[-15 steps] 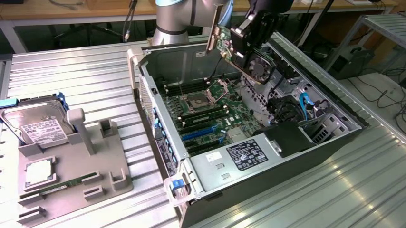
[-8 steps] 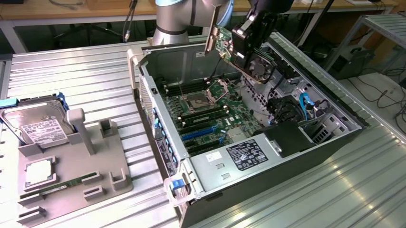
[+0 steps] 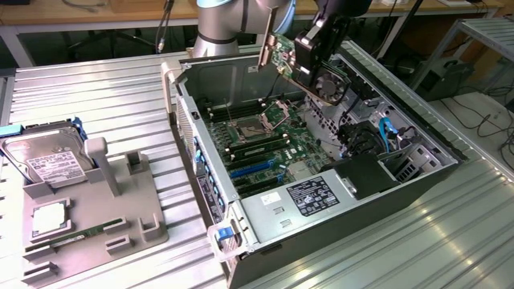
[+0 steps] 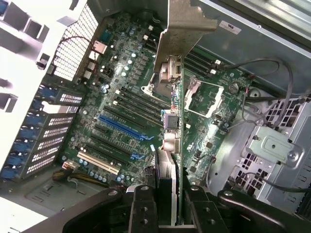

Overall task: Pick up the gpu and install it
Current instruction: 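Insert the gpu into the slot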

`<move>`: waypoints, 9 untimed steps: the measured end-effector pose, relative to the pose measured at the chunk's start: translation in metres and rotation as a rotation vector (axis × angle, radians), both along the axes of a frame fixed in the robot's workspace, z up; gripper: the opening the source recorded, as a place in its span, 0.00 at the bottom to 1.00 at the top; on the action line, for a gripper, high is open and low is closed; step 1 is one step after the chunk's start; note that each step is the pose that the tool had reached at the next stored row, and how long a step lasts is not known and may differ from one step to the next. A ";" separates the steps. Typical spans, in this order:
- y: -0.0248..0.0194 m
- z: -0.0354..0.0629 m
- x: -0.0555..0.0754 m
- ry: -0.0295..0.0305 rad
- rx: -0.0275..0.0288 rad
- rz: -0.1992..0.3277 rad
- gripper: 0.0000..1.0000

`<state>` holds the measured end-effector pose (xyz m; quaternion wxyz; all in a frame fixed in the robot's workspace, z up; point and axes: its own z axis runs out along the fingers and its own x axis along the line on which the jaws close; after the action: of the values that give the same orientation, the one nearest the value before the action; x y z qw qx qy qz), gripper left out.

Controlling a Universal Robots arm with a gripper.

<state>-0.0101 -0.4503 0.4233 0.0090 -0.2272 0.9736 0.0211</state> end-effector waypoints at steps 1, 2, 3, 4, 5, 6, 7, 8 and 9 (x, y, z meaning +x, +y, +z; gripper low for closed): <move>0.0000 0.0000 0.000 0.0000 0.0000 0.006 0.28; 0.0000 0.0000 0.000 0.0000 0.0000 0.011 0.28; 0.0000 0.0000 0.000 0.0000 0.0000 0.017 0.28; -0.0002 0.0000 0.000 0.0000 0.0000 0.077 0.28; -0.0004 0.0000 0.000 0.0000 0.0000 0.143 0.28; -0.0005 0.0000 0.000 0.0000 0.0000 0.202 0.28; -0.0006 0.0000 0.000 0.0000 -0.0001 0.251 0.28; -0.0006 0.0000 0.000 0.0000 0.0000 0.326 0.28; -0.0007 0.0000 0.000 0.0000 0.0000 0.390 0.28</move>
<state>-0.0101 -0.4510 0.4233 0.0048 -0.4116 0.9111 0.0224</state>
